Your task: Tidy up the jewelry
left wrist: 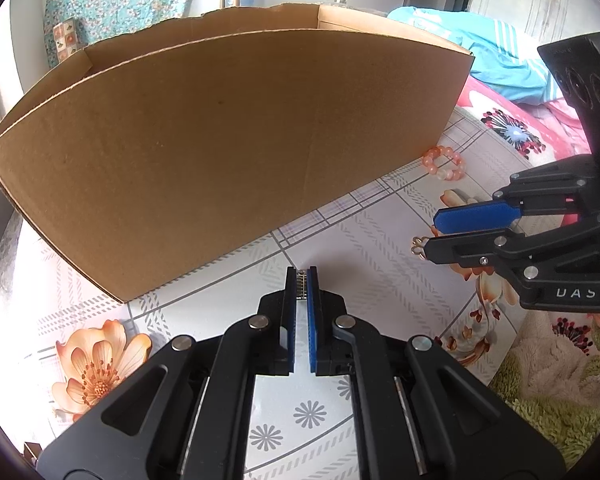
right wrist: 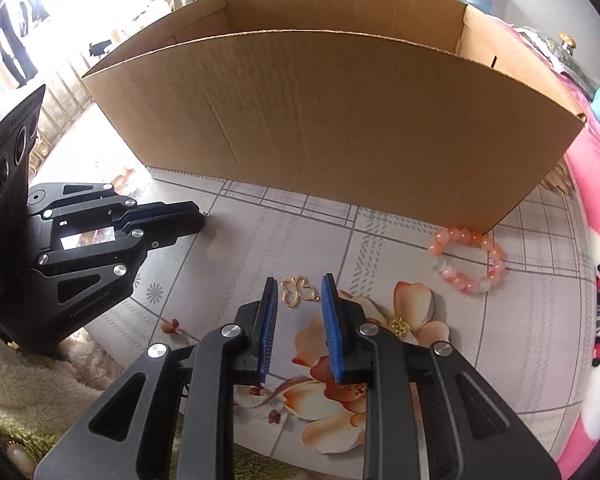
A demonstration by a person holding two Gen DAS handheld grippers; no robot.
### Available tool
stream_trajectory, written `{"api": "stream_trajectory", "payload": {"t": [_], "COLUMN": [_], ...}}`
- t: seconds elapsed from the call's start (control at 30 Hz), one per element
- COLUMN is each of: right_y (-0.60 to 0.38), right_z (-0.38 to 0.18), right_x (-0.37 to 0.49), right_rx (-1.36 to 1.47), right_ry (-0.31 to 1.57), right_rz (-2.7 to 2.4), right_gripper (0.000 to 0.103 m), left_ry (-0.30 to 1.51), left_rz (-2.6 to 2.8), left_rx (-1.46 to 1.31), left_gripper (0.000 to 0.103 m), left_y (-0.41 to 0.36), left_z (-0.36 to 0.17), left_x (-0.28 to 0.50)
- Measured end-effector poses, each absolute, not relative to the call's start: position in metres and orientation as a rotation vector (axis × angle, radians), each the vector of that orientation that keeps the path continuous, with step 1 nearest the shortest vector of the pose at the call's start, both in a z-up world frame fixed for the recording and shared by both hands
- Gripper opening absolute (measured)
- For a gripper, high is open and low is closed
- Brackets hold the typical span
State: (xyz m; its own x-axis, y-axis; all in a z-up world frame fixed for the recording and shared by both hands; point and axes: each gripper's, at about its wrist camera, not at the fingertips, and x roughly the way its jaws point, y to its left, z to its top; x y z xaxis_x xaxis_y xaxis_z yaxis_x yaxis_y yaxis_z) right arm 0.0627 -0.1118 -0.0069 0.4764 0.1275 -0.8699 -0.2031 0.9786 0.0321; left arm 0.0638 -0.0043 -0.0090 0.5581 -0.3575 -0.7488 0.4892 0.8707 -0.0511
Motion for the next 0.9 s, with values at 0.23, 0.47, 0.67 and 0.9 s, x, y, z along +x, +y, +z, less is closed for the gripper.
{"api": "stream_trajectory", "payload": {"t": [0.23, 0.47, 0.67, 0.9], "right_y": [-0.111, -0.089, -0.080, -0.087], "right_z": [-0.016, -0.016, -0.014, -0.012], "right_x": [0.064, 0.063, 0.063, 0.051], "right_rx": [0.018, -0.022, -0.123, -0.211], "right_ry": [1.064, 1.034, 1.041, 1.045], "right_rz": [0.095, 0.038, 0.097, 0.188], "right_gripper": [0.023, 0.023, 0.023, 0.030], "left_ry": [0.843, 0.841, 0.840, 0.841], "left_rz": [-0.512, -0.517, -0.519, -0.517], "left_rx": [0.165, 0.162, 0.160, 0.161], "left_gripper": [0.004, 0.004, 0.004, 0.004], "left_y": [-0.002, -0.001, 0.000, 0.000], "left_z": [-0.009, -0.009, -0.010, -0.010], "left_x": [0.065, 0.064, 0.064, 0.063]}}
